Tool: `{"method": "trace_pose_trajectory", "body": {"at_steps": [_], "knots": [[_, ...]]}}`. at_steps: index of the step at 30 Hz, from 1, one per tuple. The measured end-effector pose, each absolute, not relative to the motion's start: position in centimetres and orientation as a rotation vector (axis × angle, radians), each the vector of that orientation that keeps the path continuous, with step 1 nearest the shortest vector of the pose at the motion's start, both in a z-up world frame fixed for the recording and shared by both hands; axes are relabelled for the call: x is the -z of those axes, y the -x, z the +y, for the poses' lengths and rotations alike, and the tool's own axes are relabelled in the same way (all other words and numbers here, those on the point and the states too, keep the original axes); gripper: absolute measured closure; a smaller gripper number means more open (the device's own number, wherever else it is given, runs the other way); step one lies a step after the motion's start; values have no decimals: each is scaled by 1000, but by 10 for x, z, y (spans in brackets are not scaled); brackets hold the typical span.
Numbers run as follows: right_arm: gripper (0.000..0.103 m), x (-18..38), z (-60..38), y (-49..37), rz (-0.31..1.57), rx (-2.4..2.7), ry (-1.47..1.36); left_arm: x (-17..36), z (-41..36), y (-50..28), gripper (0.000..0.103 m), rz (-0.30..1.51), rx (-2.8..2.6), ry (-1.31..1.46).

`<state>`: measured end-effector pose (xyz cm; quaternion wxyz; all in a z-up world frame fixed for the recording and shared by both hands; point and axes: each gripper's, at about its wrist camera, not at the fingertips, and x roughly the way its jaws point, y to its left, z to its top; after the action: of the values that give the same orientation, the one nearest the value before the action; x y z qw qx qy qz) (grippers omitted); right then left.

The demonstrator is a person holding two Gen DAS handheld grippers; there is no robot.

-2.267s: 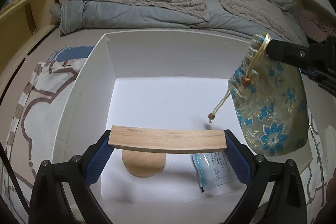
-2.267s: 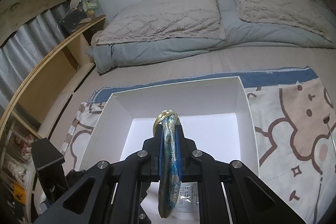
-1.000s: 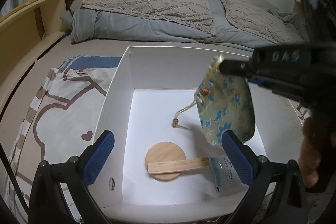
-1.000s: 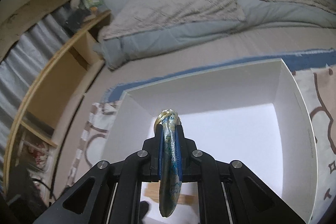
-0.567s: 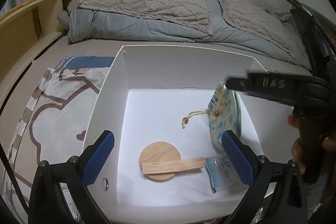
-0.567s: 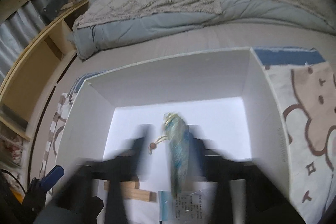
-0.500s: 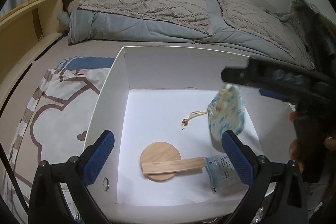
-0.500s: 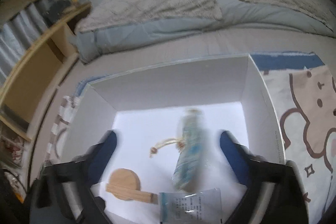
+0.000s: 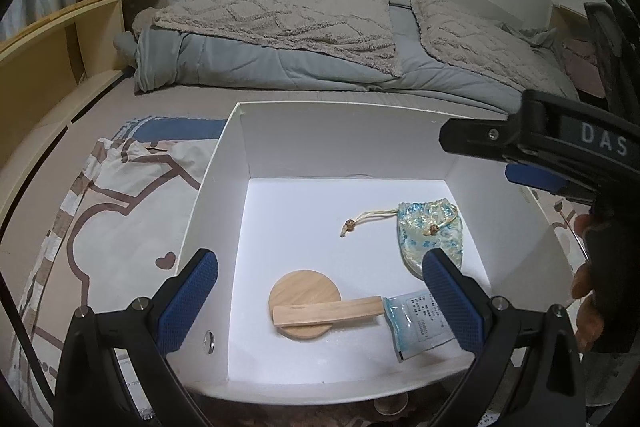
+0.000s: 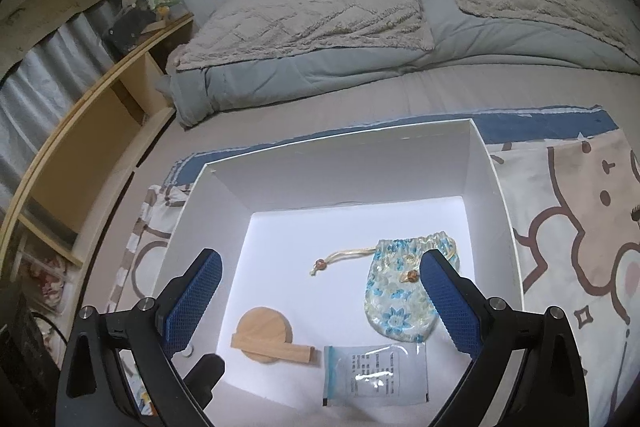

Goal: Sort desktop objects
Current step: 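Lower the blue floral pouch into the box and open the right tool, then raise both open tools out of the box and back away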

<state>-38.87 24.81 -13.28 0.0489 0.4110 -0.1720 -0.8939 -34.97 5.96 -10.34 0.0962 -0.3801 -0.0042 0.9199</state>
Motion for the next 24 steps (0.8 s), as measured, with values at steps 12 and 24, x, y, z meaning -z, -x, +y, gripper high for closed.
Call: {"method": "trace_pose_trajectory", "body": {"at_steps": [12,24], "knots": [[0,110,252,354,-501,2781,-1143,85,62,330,0,10,-2734,1068],[0,94,250,310,-370,2853,-1099,59,54,303,0,4,-2767,1015]]}}
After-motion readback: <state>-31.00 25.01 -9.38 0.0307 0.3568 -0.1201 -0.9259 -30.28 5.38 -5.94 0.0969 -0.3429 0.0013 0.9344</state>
